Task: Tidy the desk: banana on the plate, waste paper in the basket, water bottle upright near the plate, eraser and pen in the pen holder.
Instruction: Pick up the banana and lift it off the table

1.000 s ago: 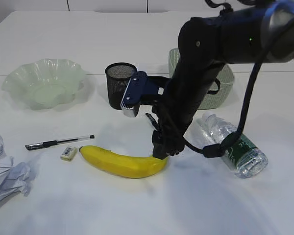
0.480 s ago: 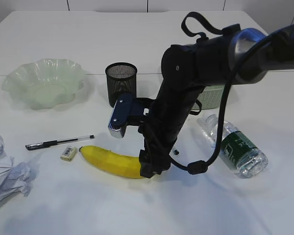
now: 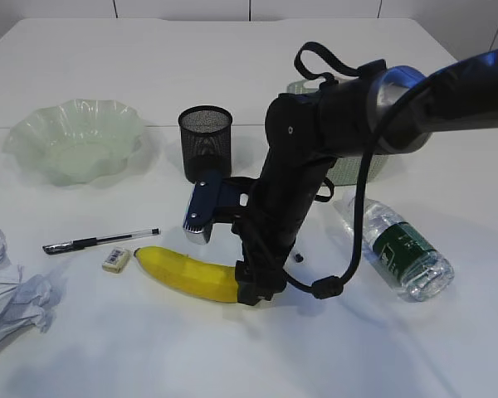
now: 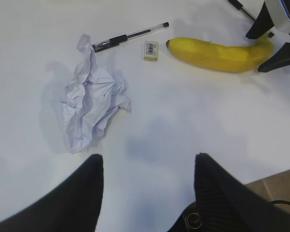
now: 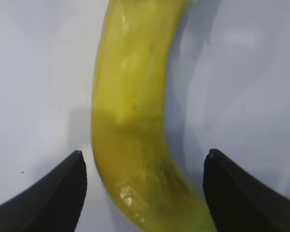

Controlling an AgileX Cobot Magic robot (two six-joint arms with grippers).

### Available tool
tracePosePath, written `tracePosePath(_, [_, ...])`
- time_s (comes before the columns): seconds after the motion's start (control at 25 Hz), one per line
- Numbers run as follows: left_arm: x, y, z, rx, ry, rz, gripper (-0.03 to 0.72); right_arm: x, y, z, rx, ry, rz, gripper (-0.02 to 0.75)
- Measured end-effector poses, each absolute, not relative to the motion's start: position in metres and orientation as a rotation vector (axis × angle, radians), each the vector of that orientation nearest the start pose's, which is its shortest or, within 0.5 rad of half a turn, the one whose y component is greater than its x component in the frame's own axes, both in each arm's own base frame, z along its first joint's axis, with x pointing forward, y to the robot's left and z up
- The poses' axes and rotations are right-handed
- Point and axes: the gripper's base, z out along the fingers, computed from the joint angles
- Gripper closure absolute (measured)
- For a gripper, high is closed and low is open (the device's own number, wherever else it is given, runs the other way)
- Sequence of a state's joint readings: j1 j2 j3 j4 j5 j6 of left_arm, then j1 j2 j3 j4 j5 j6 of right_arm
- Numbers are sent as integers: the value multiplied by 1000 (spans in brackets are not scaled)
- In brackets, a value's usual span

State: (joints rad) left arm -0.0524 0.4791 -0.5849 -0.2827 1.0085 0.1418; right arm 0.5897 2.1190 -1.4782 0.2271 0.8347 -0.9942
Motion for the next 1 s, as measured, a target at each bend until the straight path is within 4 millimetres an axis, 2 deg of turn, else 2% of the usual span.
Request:
tracePosePath(0.28, [70, -25, 294, 164, 2353, -314, 263, 346, 250, 139, -1929, 2184, 203, 226])
tracePosePath(0.88, [70, -26, 294, 161, 2351, -326, 263, 347, 251, 125, -1944, 2209, 220, 238])
tracePosePath(1.0, [70, -26, 294, 161, 2351, -326, 263, 347, 251, 124, -1946, 2209, 222, 293])
